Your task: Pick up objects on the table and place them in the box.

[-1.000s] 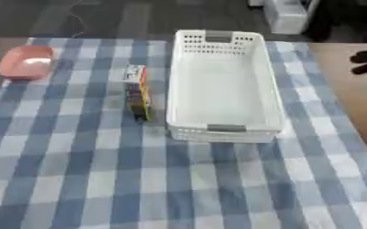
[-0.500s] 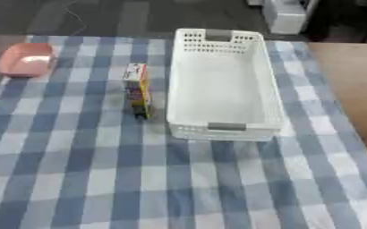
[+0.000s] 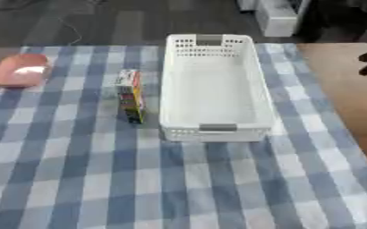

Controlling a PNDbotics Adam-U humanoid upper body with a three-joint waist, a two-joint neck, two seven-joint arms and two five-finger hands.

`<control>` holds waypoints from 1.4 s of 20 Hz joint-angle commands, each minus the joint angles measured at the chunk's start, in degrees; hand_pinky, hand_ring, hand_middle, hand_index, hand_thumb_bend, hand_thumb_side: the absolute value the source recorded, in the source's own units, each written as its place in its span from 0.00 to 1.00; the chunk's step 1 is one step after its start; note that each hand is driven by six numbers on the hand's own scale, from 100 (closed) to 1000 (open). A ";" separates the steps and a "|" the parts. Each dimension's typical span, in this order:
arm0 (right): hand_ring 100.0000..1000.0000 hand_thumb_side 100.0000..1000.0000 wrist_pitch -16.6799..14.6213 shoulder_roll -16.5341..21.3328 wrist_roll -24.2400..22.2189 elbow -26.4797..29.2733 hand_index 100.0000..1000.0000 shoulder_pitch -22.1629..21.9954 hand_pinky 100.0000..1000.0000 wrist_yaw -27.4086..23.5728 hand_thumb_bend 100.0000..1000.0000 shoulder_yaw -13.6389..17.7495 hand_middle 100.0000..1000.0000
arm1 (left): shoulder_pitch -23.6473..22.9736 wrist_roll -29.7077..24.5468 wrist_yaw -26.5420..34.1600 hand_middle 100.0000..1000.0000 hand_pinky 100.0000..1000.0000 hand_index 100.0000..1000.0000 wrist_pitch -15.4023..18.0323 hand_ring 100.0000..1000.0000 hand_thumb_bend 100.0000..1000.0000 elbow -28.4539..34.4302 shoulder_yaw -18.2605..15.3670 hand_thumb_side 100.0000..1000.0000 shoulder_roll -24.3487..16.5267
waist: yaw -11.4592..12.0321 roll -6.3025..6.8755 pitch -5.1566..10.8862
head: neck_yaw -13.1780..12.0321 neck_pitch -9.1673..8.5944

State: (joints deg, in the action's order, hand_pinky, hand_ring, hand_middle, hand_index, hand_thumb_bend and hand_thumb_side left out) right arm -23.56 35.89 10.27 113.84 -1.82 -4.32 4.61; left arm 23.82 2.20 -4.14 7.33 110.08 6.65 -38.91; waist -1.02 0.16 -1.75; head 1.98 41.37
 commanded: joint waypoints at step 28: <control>0.50 0.85 -2.74 -2.12 4.66 0.75 0.64 3.99 0.31 -4.51 0.33 1.49 0.68 | 16.35 -33.59 -5.01 0.88 0.99 0.87 20.10 0.77 0.73 -34.72 7.26 0.74 -7.42 | -3.77 1.40 0.61 | -2.19 1.04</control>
State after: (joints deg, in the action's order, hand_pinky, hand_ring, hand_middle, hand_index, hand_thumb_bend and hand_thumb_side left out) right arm -26.46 33.18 14.96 113.84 1.42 -9.00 5.65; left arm 38.88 -30.25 -9.27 26.83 76.05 14.36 -45.51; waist -4.81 1.62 -1.53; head -0.01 42.81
